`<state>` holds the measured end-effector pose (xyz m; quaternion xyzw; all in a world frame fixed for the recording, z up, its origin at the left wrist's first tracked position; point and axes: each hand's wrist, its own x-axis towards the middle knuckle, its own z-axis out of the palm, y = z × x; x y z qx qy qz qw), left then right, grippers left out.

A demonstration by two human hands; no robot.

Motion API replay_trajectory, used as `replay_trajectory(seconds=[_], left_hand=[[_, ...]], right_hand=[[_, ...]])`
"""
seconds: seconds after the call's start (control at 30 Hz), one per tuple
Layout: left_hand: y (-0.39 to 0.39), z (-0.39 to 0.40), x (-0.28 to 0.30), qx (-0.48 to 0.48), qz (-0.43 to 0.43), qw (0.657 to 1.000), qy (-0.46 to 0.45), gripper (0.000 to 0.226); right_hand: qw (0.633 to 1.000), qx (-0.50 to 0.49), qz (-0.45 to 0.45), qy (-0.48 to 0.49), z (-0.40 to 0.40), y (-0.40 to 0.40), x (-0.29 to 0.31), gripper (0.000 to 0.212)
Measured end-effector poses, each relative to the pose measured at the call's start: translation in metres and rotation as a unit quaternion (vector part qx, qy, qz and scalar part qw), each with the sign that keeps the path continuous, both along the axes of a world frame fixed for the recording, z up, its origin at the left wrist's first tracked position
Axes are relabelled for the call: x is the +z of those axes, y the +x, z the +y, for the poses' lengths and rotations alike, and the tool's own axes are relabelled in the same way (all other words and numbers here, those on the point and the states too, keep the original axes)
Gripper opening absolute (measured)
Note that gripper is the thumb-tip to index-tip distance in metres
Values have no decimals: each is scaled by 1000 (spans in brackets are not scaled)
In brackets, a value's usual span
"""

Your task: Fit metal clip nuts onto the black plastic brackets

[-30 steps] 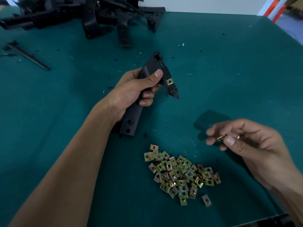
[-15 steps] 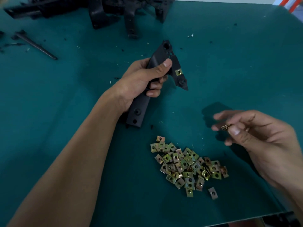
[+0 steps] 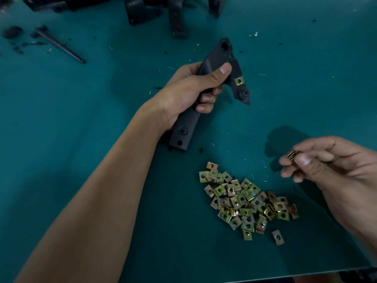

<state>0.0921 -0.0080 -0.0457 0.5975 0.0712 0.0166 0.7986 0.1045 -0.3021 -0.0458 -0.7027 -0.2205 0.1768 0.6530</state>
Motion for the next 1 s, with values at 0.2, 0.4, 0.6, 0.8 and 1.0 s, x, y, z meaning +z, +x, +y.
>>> replay_trajectory(seconds=[0.2, 0.4, 0.6, 0.8, 1.0], left_hand=[[-1, 0, 1, -1, 0, 1000, 1, 25], [0, 0, 1, -4, 1, 1000, 3, 25], [1, 1, 0, -4, -1, 1000, -2, 24], [1, 0, -1, -5, -4, 1000, -2, 23], [2, 0, -1, -3, -5, 1000, -2, 22]], right_hand=[[1000, 5, -1, -11, 4, -3, 1, 45], [999, -1, -33, -18, 9, -4, 0, 24], [1000, -18, 10, 12, 11, -4, 6, 25], [999, -42, 15, 11, 10, -5, 4, 18], [996, -59, 56, 37, 11, -3, 7, 26]])
